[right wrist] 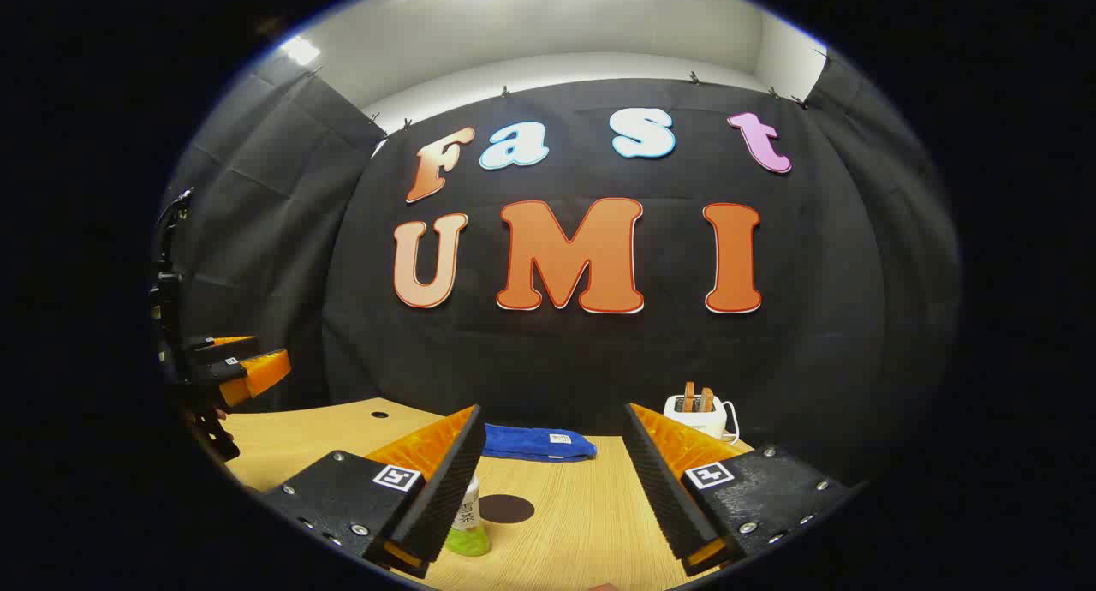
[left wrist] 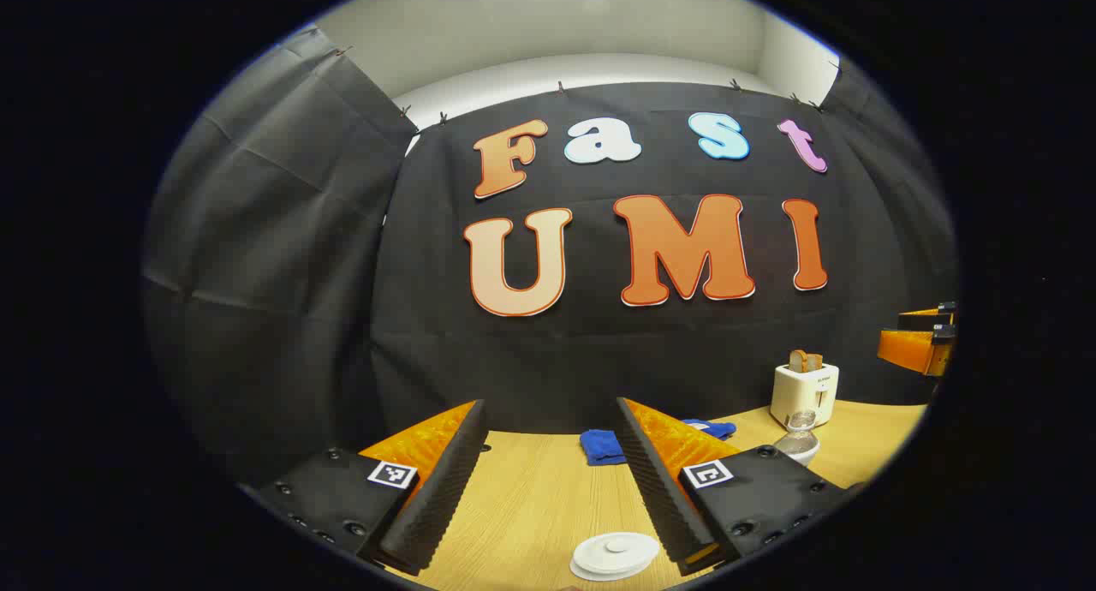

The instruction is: Open the teacup lid with one hand, grasp the water bottle and pour water into the teacup with the other hand; after pouring, place the water bottle on the coaster and then close the teacup lid.

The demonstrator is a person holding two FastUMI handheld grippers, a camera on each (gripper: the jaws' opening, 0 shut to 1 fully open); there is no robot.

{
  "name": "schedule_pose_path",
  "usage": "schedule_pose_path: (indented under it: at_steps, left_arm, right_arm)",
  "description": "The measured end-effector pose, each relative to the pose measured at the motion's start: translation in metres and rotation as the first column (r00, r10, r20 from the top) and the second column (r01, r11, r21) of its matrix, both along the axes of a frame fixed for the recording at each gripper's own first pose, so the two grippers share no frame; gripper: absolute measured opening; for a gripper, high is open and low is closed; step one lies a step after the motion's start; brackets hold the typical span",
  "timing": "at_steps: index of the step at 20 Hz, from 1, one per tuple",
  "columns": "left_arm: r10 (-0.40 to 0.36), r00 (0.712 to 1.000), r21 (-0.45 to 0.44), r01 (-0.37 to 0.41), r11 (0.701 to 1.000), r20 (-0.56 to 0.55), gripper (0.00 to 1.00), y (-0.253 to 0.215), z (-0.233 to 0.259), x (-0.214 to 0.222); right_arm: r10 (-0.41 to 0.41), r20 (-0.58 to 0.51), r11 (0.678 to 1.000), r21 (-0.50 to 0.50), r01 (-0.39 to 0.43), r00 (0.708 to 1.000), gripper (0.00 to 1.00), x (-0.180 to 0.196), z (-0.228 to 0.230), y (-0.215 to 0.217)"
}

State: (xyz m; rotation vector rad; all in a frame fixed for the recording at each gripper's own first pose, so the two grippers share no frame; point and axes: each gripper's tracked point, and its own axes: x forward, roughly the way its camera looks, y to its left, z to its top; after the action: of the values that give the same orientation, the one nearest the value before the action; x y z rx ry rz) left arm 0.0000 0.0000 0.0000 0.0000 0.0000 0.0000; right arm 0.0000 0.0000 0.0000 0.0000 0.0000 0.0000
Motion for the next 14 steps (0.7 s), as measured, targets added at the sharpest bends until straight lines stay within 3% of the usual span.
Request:
schedule_pose_path:
  at_steps: [14]
  left_arm:
    - [0.031, 0.999, -0.003, -0.031, 1.0, 0.014, 0.96, 0.004, 0.009, -0.004]
  right_arm:
    - [0.017, 0.02, 1.0, 0.003, -0.017, 1.0, 0.97, -0.003, 0.004, 0.0]
